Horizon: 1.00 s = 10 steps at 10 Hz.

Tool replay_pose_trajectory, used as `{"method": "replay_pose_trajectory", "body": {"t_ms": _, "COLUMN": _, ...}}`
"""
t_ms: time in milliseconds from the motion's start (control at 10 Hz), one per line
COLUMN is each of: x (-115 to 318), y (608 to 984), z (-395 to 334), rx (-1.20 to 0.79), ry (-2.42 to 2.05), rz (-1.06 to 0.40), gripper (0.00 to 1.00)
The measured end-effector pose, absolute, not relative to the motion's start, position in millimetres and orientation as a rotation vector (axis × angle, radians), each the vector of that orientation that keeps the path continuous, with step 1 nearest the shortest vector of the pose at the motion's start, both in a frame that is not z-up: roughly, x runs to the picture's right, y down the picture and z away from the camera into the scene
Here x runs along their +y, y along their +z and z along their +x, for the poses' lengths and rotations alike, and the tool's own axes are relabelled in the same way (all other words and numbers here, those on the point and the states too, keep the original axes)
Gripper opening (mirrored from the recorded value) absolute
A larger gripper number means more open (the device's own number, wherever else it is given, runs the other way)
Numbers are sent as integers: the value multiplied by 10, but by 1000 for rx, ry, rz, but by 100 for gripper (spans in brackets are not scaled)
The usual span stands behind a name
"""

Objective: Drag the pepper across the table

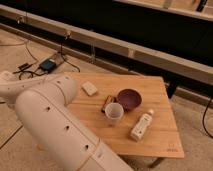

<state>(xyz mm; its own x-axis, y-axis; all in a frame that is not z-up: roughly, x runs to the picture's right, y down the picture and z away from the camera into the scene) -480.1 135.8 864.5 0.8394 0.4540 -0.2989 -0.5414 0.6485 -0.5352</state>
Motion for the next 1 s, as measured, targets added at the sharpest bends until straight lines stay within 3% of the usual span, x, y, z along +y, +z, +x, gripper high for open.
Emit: {"method": "replay_pose_trajectory", "body": {"t_ms": 1000, "x": 1362, "y": 8644, "z": -4803, "rx": 143, "ry": 567, "rz": -654, "gripper": 66}}
